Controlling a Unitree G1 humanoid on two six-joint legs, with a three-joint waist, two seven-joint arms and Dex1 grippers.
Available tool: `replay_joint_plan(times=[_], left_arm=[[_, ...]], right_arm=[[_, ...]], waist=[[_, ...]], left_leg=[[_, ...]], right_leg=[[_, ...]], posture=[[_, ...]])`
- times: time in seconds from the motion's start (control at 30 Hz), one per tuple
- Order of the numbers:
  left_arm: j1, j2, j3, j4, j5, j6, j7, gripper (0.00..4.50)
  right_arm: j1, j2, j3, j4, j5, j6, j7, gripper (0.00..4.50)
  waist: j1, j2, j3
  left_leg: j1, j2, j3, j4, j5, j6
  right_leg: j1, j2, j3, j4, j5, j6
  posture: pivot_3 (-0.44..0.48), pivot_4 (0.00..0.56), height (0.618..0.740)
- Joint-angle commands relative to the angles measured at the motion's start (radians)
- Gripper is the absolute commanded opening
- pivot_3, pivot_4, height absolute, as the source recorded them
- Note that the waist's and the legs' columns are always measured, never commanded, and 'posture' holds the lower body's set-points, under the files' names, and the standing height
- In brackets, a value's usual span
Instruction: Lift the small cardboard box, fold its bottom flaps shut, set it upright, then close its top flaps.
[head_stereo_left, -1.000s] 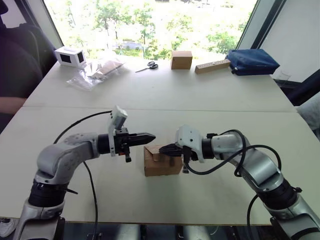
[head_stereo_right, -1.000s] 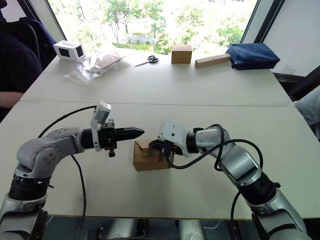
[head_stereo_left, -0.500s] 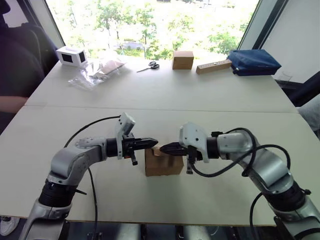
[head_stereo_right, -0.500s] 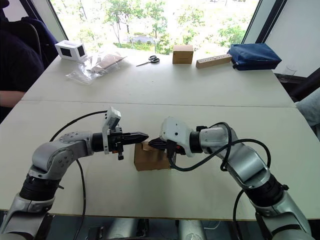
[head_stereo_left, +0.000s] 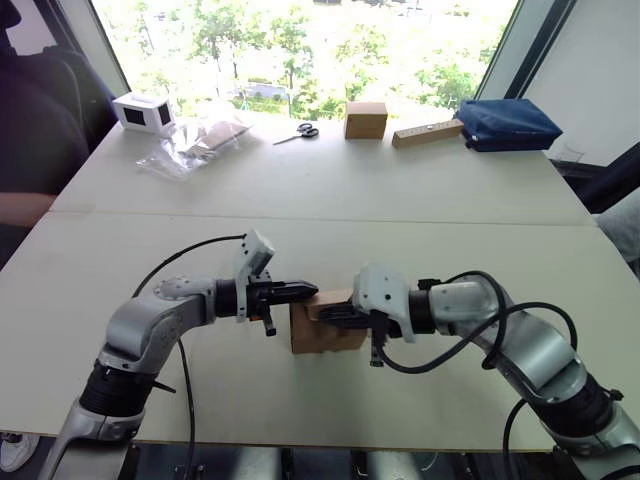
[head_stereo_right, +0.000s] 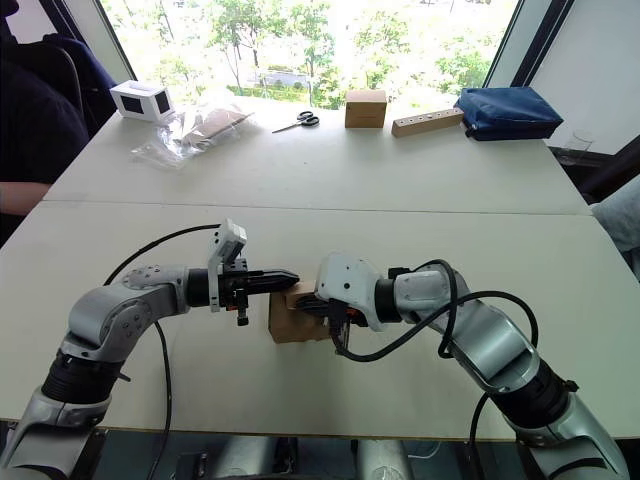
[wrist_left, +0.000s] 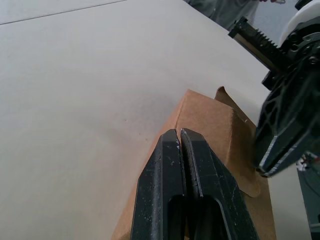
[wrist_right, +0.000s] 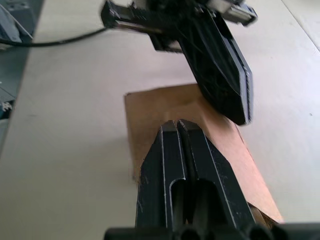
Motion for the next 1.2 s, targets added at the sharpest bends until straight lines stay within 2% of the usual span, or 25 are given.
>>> replay_joint_plan(times=[0.03,0.3,0.47,0.6,0.8,1.2], left_arm=[[0.006,0.0,0.006,-0.024,-0.011,0.003,-0.001,0.06],[0.003,-0.008,0.01,-0.022,-0.022,0.018,0.01,0.06],[0.003,-0.01,0.008,-0.018,-0.02,0.016,0.016,0.06],[-0.004,-0.011,0.011,-0.008,-0.02,0.017,0.017,0.06],[-0.029,-0.031,0.059,-0.005,-0.086,0.096,0.046,0.06],[-0.035,-0.027,0.045,-0.057,-0.091,0.122,0.069,0.06]], right_arm=[[-0.001,-0.005,0.013,-0.002,-0.031,-0.037,0.0,0.0],[-0.001,0.006,0.032,0.007,-0.069,-0.062,-0.009,0.0],[-0.003,0.013,-0.029,-0.049,0.008,-0.015,0.007,0.0],[0.006,-0.009,-0.025,-0.089,0.028,0.005,0.021,0.0],[0.007,-0.017,0.014,-0.071,-0.007,-0.004,0.01,0.0],[-0.01,0.004,0.035,0.018,-0.08,-0.052,-0.016,0.0]], waist=[[0.0,0.0,0.0],[0.0,0.0,0.0],[0.001,0.0,0.0],[0.0,0.0,0.0],[0.0,0.0,0.0],[0.0,0.0,0.0]], left_leg=[[0.0,0.0,0.0,0.0,0.0,0.0],[0.0,0.0,0.0,0.0,0.0,0.0],[0.0,0.0,0.0,0.0,0.0,0.0],[0.0,0.0,0.0,0.0,0.0,0.0],[0.0,0.0,0.0,0.0,0.0,0.0],[0.0,0.0,0.0,0.0,0.0,0.0]], right_leg=[[0.0,0.0,0.0,0.0,0.0,0.0],[0.0,0.0,0.0,0.0,0.0,0.0],[0.0,0.0,0.0,0.0,0.0,0.0],[0.0,0.0,0.0,0.0,0.0,0.0],[0.0,0.0,0.0,0.0,0.0,0.0],[0.0,0.0,0.0,0.0,0.0,0.0]], posture=[[0.0,0.15,0.74],[0.0,0.15,0.74],[0.0,0.15,0.74],[0.0,0.15,0.74],[0.0,0.15,0.74],[0.0,0.15,0.74]])
